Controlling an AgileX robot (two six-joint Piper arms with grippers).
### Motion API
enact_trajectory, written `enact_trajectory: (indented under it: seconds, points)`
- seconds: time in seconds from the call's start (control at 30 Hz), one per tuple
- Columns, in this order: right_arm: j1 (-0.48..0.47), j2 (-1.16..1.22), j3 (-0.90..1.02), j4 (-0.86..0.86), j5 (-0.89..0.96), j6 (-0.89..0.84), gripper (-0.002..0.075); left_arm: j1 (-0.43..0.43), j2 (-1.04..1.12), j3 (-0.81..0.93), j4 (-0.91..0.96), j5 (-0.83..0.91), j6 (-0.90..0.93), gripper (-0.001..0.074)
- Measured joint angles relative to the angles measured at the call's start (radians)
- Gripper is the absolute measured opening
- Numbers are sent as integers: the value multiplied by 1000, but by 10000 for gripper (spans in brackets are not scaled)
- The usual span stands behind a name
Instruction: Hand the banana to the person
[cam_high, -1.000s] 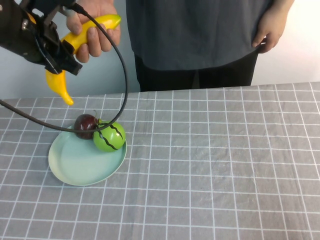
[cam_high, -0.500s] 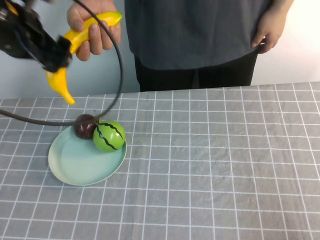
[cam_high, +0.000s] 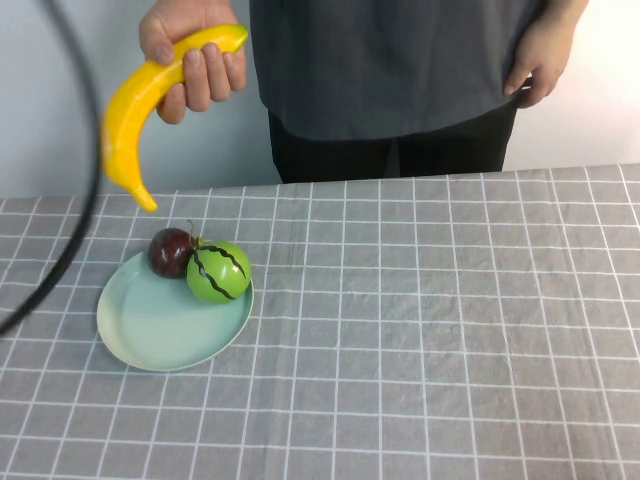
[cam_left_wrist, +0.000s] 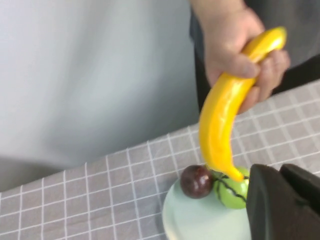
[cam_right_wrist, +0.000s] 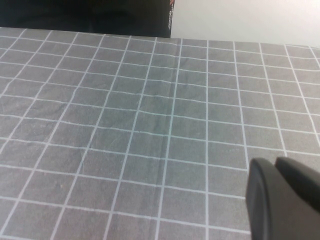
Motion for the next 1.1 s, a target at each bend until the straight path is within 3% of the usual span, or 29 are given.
enact_trajectory:
  seconds: [0.2, 0.37, 0.63, 0.9, 1.1]
  points:
    - [0, 0, 0, 0, 0, 0, -6, 0, -283, 171, -50, 7, -2, -1]
    - [0, 0, 0, 0, 0, 0, -6, 0, -514, 418, -107, -14, -4, -2]
    - [0, 0, 0, 0, 0, 0, -6, 0, -823, 830, -224, -216, -4, -4]
    - [0, 0, 0, 0, 0, 0, -6, 0, -916, 1074, -205, -290, -11, -4]
    - [0, 0, 0, 0, 0, 0, -6, 0, -916, 1215, -190, -519, -40, -4]
